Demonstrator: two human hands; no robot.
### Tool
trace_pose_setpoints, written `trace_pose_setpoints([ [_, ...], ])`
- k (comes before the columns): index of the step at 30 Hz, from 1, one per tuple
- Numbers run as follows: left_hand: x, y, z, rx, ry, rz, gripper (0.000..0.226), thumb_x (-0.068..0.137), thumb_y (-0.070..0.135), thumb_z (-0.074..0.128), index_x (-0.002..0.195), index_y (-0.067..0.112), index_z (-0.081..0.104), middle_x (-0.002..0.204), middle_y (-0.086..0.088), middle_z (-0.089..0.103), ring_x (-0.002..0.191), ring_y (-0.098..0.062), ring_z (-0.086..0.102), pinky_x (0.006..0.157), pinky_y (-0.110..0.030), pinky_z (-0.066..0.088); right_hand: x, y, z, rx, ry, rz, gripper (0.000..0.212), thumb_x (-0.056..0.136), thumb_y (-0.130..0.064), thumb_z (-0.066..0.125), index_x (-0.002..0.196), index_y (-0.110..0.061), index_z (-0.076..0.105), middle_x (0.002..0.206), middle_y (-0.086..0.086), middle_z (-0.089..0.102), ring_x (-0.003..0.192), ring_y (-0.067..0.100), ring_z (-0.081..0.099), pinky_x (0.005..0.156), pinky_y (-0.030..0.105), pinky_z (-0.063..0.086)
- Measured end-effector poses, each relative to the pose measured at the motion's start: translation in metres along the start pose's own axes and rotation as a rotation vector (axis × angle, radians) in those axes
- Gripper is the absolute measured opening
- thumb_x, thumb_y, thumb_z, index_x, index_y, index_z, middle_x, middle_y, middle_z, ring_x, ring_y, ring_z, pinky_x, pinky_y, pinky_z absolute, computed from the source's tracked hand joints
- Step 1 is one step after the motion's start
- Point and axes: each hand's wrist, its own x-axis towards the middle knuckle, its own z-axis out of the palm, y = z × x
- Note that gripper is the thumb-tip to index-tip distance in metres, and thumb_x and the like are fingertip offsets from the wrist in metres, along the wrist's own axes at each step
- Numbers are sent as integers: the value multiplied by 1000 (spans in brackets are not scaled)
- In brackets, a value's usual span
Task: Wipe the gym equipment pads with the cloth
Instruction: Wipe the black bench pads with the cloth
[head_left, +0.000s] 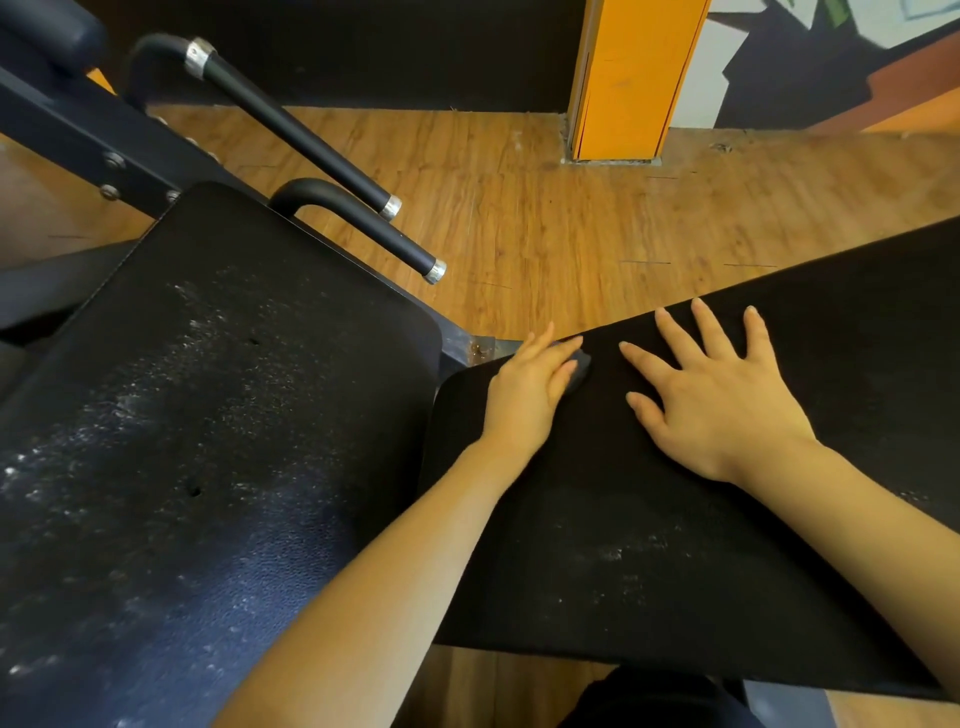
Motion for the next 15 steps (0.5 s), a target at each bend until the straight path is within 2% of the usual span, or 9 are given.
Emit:
trace_pose_setpoints([
  [2,-31,-1,-9,-6,-53,40,38,100,23,48,138,27,51,154,-3,34,144,-20,26,115,-45,25,-1,0,-1,-1,-8,0,61,95,-58,8,152,-37,1,161,7,-3,146,34,-10,115,60,-4],
  [4,-72,-6,-18,-8,-113,83,40,99,28,44,139,30,48,155,2,32,145,-14,22,114,-38,23,-1,0,-1,-3,-12,-1,61,95,-58,8,152,-37,1,161,8,-3,146,35,-10,115,60,-4],
  [7,-98,-13,-22,-2,-111,134,44,96,35,39,139,29,49,154,3,33,144,-12,22,113,-31,24,-2,-1,-1,1,-12,3,61,95,-58,8,152,-37,1,161,8,-4,146,35,-10,115,60,-5],
  [12,-37,-15,-6,41,-11,65,39,99,26,45,138,25,52,154,-6,33,144,-22,26,110,-33,21,-1,-1,-2,-5,-11,1,61,95,-58,6,151,-37,-2,161,7,-5,146,34,-11,115,60,-5],
  [15,8,-24,2,34,23,10,38,101,21,47,138,21,52,155,-9,33,144,-28,27,113,-41,26,-2,-1,-1,-8,-9,-1,61,95,-58,6,152,-37,-1,161,7,-4,146,34,-11,115,60,-5],
])
